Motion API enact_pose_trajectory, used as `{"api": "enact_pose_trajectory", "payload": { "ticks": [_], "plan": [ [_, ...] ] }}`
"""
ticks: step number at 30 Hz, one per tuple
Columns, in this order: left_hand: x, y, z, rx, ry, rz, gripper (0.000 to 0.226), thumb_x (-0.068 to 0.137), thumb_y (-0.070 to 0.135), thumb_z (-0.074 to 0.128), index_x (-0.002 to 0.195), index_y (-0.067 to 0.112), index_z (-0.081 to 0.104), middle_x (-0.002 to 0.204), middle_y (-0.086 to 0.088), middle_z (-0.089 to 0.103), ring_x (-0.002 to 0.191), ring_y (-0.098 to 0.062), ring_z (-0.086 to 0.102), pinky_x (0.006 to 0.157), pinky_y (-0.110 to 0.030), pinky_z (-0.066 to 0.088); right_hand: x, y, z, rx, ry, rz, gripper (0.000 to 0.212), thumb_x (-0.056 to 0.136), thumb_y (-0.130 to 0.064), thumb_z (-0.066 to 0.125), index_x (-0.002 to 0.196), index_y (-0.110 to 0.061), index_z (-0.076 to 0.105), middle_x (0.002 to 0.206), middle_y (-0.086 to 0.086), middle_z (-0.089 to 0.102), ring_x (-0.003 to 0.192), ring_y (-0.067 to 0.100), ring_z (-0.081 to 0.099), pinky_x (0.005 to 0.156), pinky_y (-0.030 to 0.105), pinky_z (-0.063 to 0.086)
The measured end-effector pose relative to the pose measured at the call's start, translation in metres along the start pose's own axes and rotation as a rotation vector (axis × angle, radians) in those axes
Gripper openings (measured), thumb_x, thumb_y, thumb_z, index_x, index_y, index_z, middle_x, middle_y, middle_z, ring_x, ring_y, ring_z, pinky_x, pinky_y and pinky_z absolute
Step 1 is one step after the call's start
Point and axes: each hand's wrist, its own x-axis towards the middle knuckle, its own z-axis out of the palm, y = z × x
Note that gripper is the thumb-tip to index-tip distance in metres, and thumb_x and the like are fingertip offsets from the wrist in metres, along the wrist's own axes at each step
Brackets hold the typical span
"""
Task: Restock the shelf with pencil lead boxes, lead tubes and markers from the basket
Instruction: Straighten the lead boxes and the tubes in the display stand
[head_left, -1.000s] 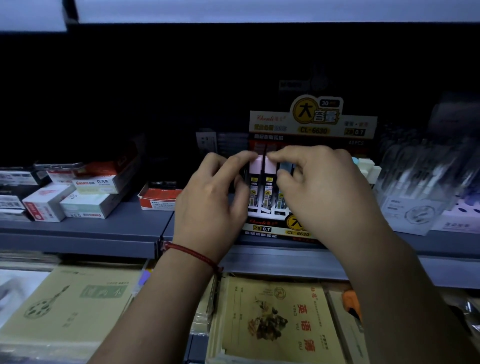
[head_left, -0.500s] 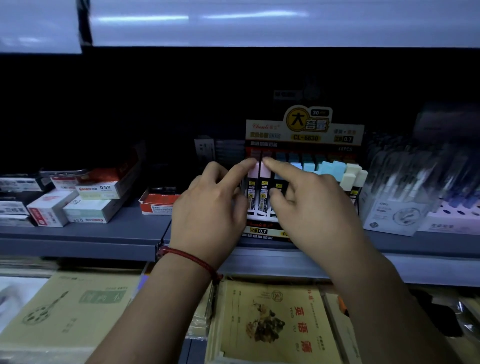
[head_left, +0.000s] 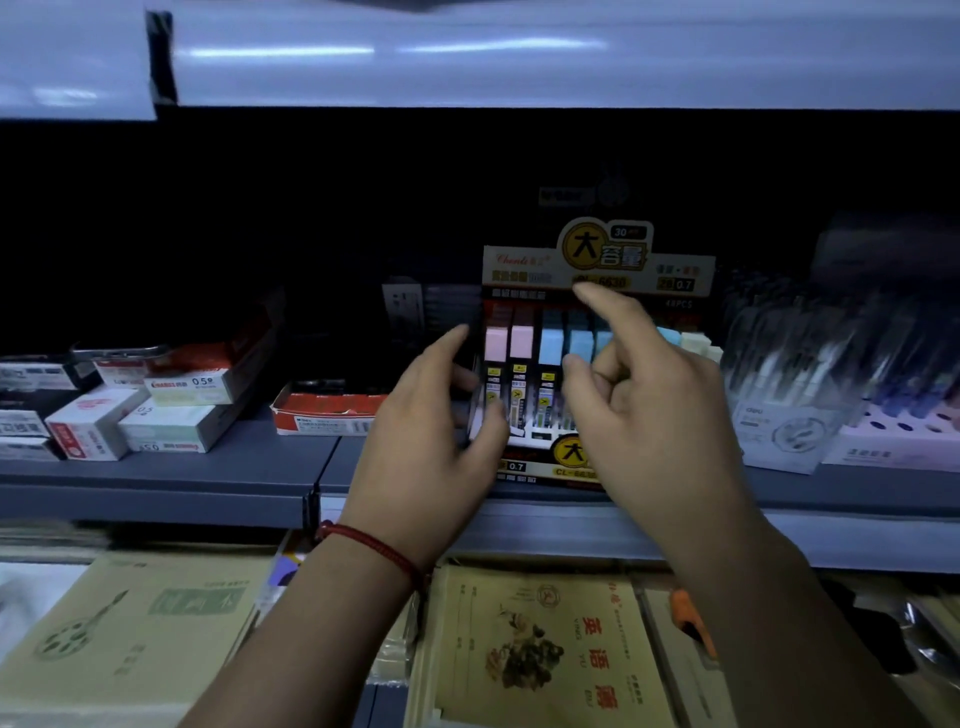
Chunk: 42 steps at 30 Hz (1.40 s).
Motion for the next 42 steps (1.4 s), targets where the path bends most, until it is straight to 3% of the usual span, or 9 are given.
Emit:
{"api": "enact_pose_trajectory", "payload": {
  "ticks": [5, 8, 11, 15, 20, 23, 32, 37, 42],
  "plan": [
    [-0.003, -0.004, 0.005, -0.034, 0.006, -0.069, 0.061, 0.091, 0.040, 0.068, 0.144, 0.020, 0.047, 0.123, 0.006, 0.055, 0.103, -0.009, 0.057, 0.089, -0.027, 0.053, -0.016, 0.018, -0.023, -0.002, 0.283, -0.031, 0.013, 0.096, -0.007, 0.060, 0.109, -0.011, 0.060, 0.062, 0.004, 0.045, 0.052, 0.018, 0.043, 0.052, 0.028, 0.036],
    [-0.007, 0.003, 0.009, -0.028, 0.015, -0.064, 0.057, 0.091, 0.037, 0.069, 0.142, 0.022, 0.048, 0.130, 0.007, 0.052, 0.110, -0.003, 0.051, 0.092, -0.013, 0.046, -0.029, 0.032, -0.035, -0.046, 0.303, 0.050, 0.013, 0.095, -0.006, 0.061, 0.108, -0.009, 0.059, 0.075, 0.004, 0.047, 0.061, 0.015, 0.044, 0.058, 0.015, 0.033],
    [-0.010, 0.012, 0.012, -0.001, 0.040, -0.007, 0.064, 0.093, 0.030, 0.069, 0.150, 0.026, 0.038, 0.139, 0.003, 0.046, 0.120, -0.007, 0.047, 0.101, -0.028, 0.045, -0.039, 0.044, -0.040, -0.033, 0.268, 0.179, 0.024, 0.094, -0.014, 0.062, 0.117, -0.013, 0.056, 0.095, 0.001, 0.048, 0.064, 0.014, 0.049, 0.061, 0.013, 0.035],
    [-0.004, 0.021, 0.011, 0.083, -0.019, 0.041, 0.078, 0.096, 0.031, 0.063, 0.157, 0.043, 0.017, 0.137, 0.001, 0.041, 0.101, -0.003, 0.040, 0.084, -0.025, 0.040, -0.049, 0.056, -0.035, -0.011, 0.118, 0.379, 0.038, 0.096, -0.029, 0.060, 0.131, -0.020, 0.048, 0.109, -0.003, 0.047, 0.067, 0.010, 0.053, 0.064, 0.022, 0.042],
    [0.005, 0.027, 0.008, 0.224, -0.042, 0.039, 0.058, 0.095, 0.027, 0.061, 0.146, 0.043, 0.038, 0.131, -0.002, 0.045, 0.087, -0.012, 0.048, 0.068, -0.032, 0.052, -0.054, 0.055, -0.031, -0.059, -0.001, 0.405, 0.048, 0.099, -0.035, 0.056, 0.143, -0.022, 0.042, 0.121, -0.005, 0.049, 0.073, 0.007, 0.055, 0.071, 0.031, 0.044],
    [0.006, 0.029, 0.007, 0.221, -0.038, 0.031, 0.055, 0.094, 0.026, 0.058, 0.142, 0.045, 0.041, 0.124, 0.001, 0.047, 0.080, -0.013, 0.052, 0.064, -0.037, 0.055, -0.053, 0.055, -0.027, -0.124, -0.019, 0.421, 0.049, 0.098, -0.035, 0.056, 0.143, -0.019, 0.043, 0.128, 0.000, 0.052, 0.091, 0.021, 0.061, 0.078, 0.033, 0.047],
    [0.019, 0.018, 0.002, 0.114, 0.045, 0.044, 0.038, 0.092, 0.019, 0.061, 0.126, 0.036, 0.060, 0.112, 0.000, 0.045, 0.080, -0.018, 0.057, 0.073, -0.043, 0.056, -0.045, 0.048, -0.017, -0.202, -0.132, 0.411, 0.054, 0.104, -0.031, 0.045, 0.152, -0.009, 0.035, 0.139, 0.011, 0.055, 0.114, 0.030, 0.058, 0.092, 0.038, 0.051],
    [0.035, 0.008, -0.008, 0.221, 0.139, 0.140, 0.015, 0.096, 0.022, 0.065, 0.108, 0.017, 0.071, 0.112, -0.003, 0.051, 0.101, -0.026, 0.057, 0.081, -0.043, 0.054, -0.039, 0.040, -0.003, -0.166, -0.203, 0.423, 0.062, 0.101, -0.038, 0.048, 0.155, -0.017, 0.029, 0.130, 0.010, 0.060, 0.098, 0.029, 0.063, 0.082, 0.043, 0.055],
    [0.045, 0.008, -0.022, 0.391, 0.087, 0.277, 0.014, 0.094, 0.020, 0.068, 0.106, 0.018, 0.074, 0.101, 0.000, 0.065, 0.096, -0.026, 0.056, 0.078, -0.030, 0.039, -0.030, 0.044, -0.004, -0.142, -0.210, 0.472, 0.057, 0.098, -0.038, 0.053, 0.150, -0.018, 0.038, 0.139, 0.005, 0.054, 0.098, 0.024, 0.060, 0.082, 0.040, 0.053]
  ]
}}
